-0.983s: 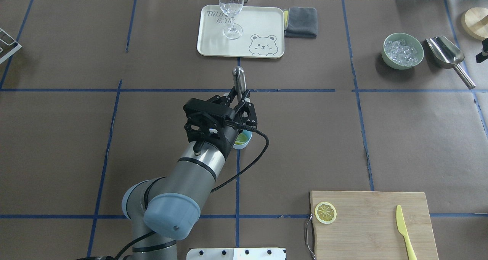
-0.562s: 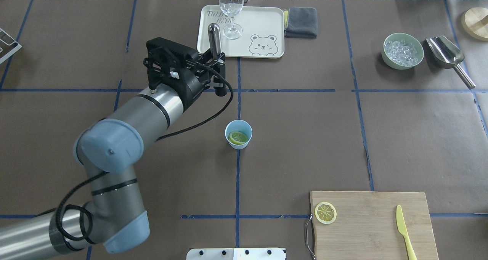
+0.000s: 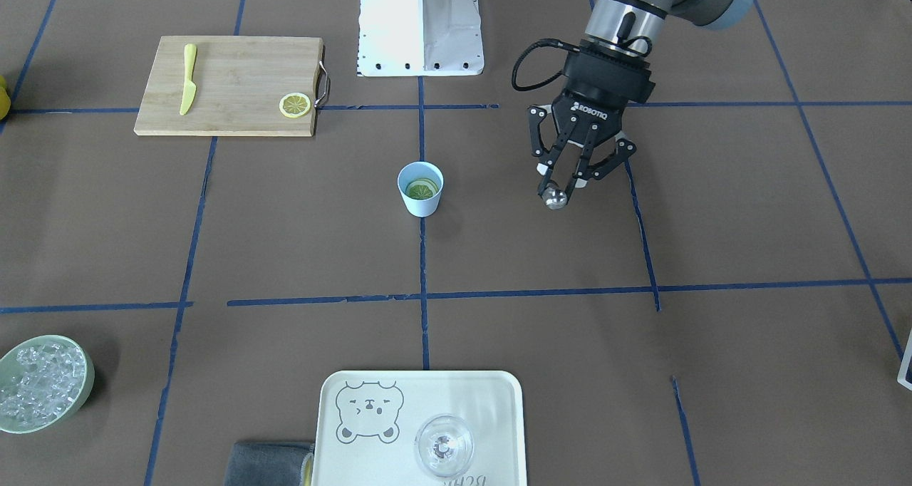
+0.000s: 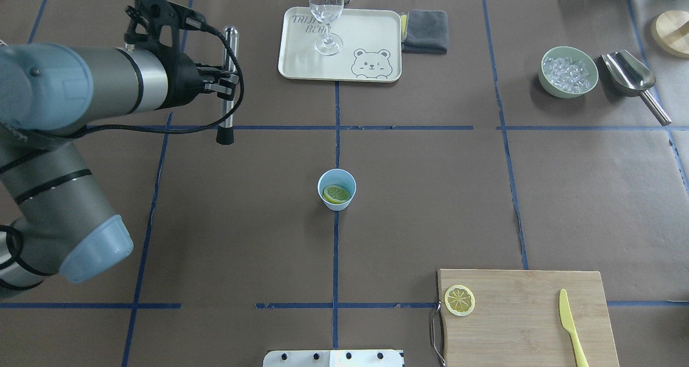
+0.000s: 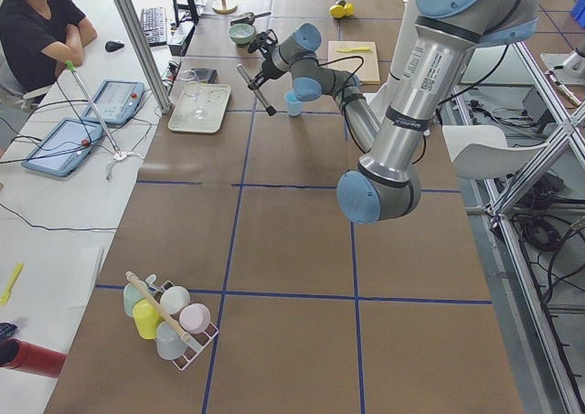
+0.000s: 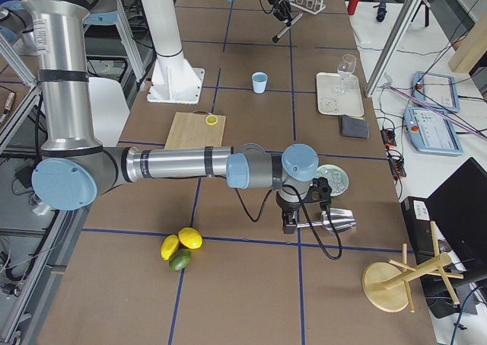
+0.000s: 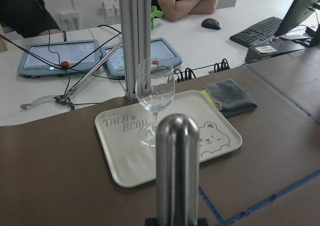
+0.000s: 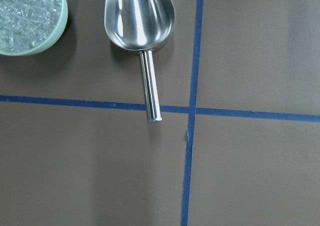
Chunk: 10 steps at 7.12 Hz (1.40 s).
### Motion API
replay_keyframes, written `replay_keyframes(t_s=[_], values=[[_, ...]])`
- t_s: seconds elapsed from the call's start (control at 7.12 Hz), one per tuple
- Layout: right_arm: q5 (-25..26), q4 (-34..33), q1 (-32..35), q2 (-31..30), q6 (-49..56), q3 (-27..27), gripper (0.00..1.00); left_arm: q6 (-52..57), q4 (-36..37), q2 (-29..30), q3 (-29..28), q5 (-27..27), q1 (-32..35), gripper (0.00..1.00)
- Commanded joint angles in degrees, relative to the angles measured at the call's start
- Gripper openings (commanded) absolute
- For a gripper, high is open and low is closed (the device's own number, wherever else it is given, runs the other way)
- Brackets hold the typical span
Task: Squeeze lemon into cup
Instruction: 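Lift the metal tool out of the cup and carry it back with the left gripper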
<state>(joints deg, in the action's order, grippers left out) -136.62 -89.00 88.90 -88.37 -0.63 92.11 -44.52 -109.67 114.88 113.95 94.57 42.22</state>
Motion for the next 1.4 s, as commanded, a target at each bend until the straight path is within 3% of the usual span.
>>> replay_keyframes(t_s=[0.0,0.28,0.42,0.7,1.12,1.26], values=[[-0.1,3.8,0.0,-1.2,-2.6,0.0,1.0,0.2,14.0,0.0,0.7,12.6,8.5,0.0],[-0.3,3.9,0.0,-0.9,-3.9,0.2,1.0,10.3,27.5,0.3,0.0,14.9,10.3,0.0],[-0.3,3.9,0.0,-1.0,-3.9,0.4,1.0,14.9,29.9,-0.3,-0.3,17.7,10.8,0.0],[-0.3,3.9,0.0,-0.8,-3.9,0.7,1.0,15.8,33.1,-3.5,-2.7,24.1,11.8,0.0],[-0.2,4.0,0.0,-0.6,-3.9,1.2,1.0,15.5,34.7,-5.3,-12.8,31.8,16.0,0.0],[-0.2,4.0,0.0,-0.4,-3.9,1.2,1.0,12.8,34.4,-5.3,-15.9,32.0,16.0,0.0]])
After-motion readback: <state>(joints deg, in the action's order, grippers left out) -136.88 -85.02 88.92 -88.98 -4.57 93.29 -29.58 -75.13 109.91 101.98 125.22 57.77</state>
